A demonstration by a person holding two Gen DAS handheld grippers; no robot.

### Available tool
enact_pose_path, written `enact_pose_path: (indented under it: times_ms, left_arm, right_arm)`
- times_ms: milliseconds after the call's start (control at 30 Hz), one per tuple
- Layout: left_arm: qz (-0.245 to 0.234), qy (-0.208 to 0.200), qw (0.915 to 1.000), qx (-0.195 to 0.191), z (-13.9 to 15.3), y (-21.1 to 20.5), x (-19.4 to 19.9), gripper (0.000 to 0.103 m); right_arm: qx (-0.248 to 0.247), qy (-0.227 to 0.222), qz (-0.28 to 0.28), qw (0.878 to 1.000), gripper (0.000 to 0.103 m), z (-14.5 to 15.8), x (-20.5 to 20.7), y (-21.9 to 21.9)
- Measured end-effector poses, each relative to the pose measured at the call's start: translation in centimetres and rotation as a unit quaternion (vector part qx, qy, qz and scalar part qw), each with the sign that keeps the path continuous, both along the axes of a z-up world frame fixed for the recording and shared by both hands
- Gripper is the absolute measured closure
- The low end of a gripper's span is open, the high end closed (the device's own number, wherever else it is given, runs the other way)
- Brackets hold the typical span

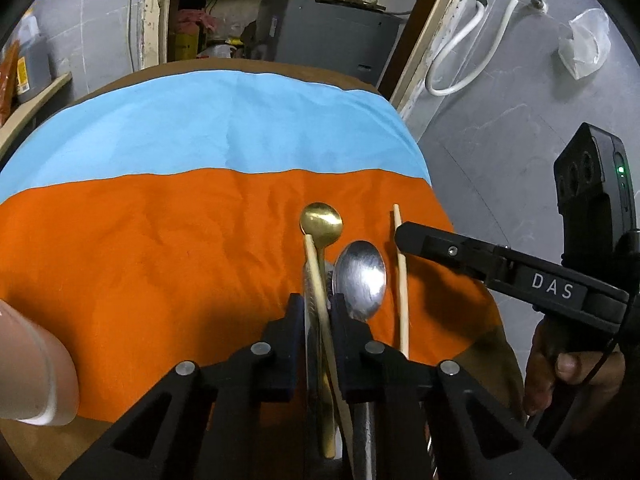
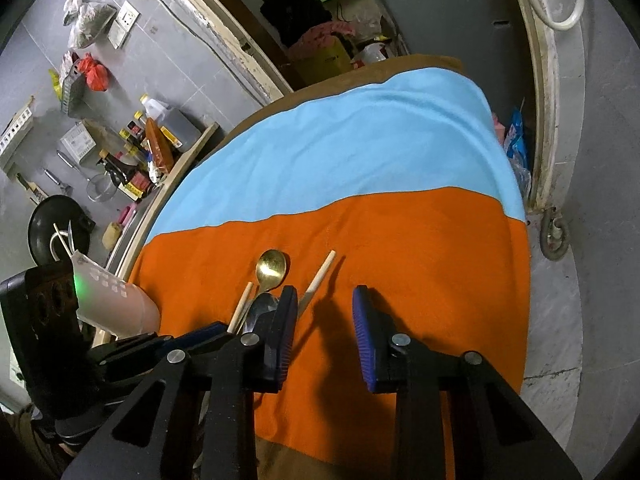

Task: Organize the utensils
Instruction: 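Grasp a wooden chopstick with the left tool while the right tool grasps another chopstick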

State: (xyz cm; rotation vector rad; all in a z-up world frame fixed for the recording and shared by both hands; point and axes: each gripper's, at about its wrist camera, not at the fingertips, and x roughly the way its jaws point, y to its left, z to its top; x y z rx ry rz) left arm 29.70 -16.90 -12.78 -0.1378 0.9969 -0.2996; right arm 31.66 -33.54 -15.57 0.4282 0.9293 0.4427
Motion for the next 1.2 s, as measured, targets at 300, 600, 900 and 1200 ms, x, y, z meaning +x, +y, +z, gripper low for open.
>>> enact_pose_path:
  times_ms: [300,600,900,1200]
  left_arm:
    - [0.023,0.031,0.9973,-0.063,-0.3,2.2,-0.3,0.096]
    - [0.024,0.078,0.9916,-0.100,-1.1,2.9,1.4,0.096]
    - [0.027,0.041,0.9931,-0.107,0.3,3.0,-0.4,0.098]
    - [0.015,-0.020,0.9931,-0.115,3.8,3.4,-3.9,0.098]
  right_arm:
    - [0.026,0.023,0.011,0.999,0.085,-0.6,0.9,0.4]
    - [0.039,0.047,0.013,0.998,0.094,-1.3,1.0,0.8]
    - [0.079,0.036,-0.007,0.996,0.096,-0.5,-0.7,0.2]
    - [0.075,-0.037,-0.025,0.996,0.097,3.5,-4.0,-0.6]
